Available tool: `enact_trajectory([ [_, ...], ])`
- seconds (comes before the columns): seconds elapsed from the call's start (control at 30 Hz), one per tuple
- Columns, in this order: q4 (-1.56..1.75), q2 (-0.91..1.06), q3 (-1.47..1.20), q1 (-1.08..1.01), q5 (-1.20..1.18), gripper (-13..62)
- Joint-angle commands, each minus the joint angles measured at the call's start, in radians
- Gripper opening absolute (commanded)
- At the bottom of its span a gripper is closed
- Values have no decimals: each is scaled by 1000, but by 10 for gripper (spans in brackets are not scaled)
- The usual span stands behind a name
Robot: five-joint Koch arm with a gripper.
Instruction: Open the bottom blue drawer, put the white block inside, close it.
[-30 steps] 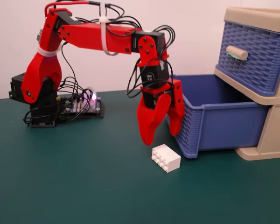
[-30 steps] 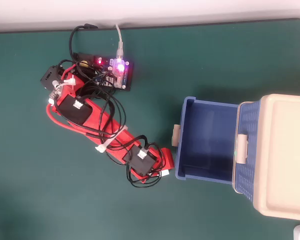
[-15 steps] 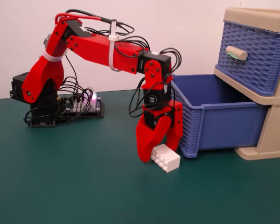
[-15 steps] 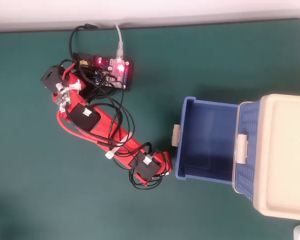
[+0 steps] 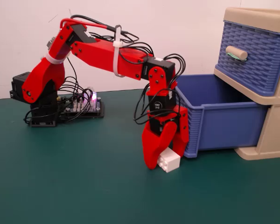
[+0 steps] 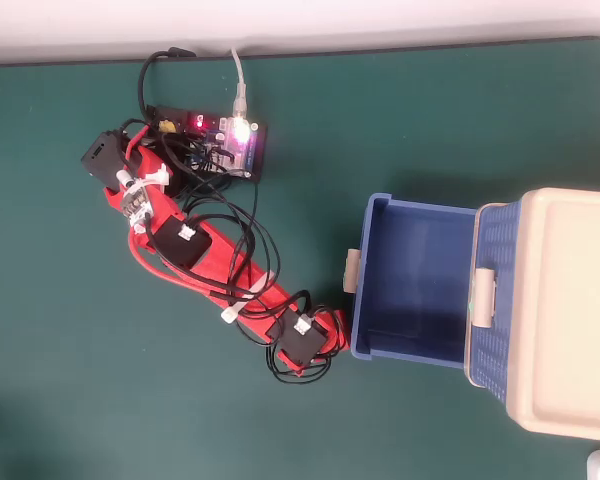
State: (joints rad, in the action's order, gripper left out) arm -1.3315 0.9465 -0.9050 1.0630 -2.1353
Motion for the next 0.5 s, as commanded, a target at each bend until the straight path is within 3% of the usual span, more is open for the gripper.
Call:
enact_trajectory([
  [0.0,-14,14,46,15,5,307],
  [0.07,-23,15,43,15,0,251],
  [0.3,-152,18,37,14,-3,-82],
  [0.47,-230,83,40,-15,-5,-83],
])
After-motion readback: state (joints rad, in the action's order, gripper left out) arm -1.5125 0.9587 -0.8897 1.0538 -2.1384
